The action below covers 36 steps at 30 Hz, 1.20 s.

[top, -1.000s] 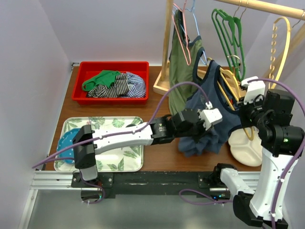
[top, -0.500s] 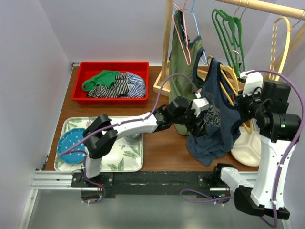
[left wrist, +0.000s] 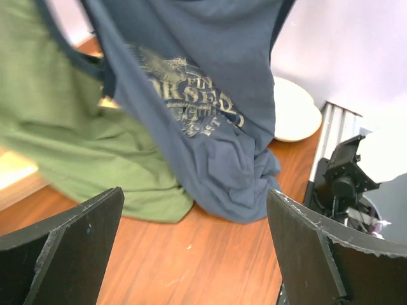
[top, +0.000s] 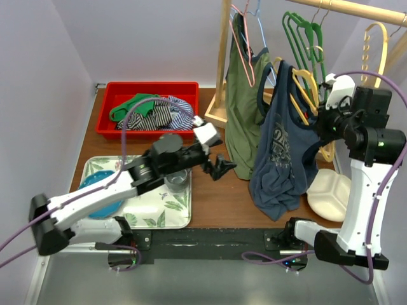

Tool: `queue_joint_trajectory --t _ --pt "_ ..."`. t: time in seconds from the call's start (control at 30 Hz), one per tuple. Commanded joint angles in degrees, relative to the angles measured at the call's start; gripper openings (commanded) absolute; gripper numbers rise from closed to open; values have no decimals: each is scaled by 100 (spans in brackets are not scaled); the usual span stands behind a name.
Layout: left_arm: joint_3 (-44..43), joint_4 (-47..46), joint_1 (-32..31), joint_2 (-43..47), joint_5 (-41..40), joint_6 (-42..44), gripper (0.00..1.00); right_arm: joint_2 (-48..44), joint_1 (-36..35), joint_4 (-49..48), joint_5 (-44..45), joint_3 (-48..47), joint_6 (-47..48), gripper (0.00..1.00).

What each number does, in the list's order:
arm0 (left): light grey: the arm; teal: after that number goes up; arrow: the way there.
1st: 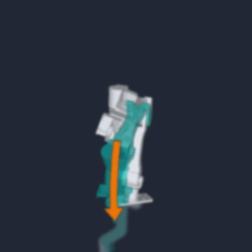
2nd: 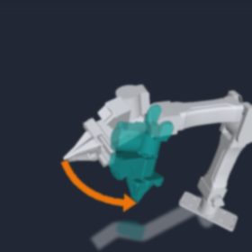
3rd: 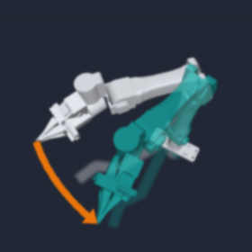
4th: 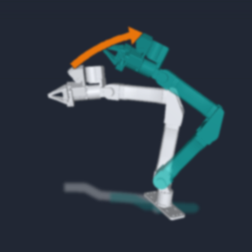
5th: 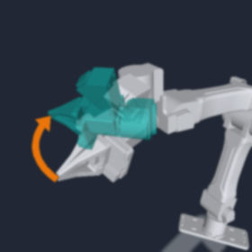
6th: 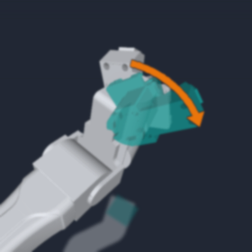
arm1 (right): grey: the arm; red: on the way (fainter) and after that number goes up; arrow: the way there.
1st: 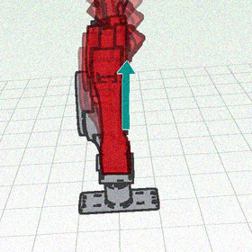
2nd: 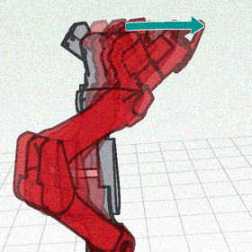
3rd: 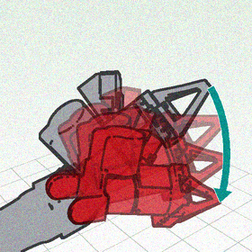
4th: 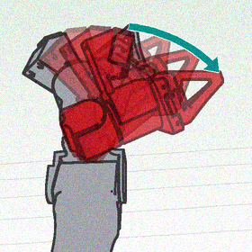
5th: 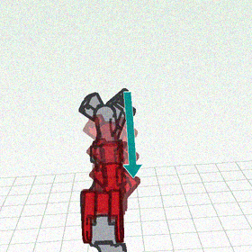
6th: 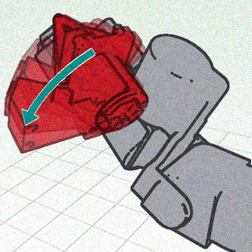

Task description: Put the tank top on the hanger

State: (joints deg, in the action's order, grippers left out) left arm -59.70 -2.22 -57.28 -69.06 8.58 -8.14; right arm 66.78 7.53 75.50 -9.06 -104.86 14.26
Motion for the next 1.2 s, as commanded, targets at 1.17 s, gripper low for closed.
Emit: queue_joint_trajectory --t 1.17 --pt "1013 1619 24 2625 -1508 -161 100 1406 -1017 -704 467 -2038 -793 0"
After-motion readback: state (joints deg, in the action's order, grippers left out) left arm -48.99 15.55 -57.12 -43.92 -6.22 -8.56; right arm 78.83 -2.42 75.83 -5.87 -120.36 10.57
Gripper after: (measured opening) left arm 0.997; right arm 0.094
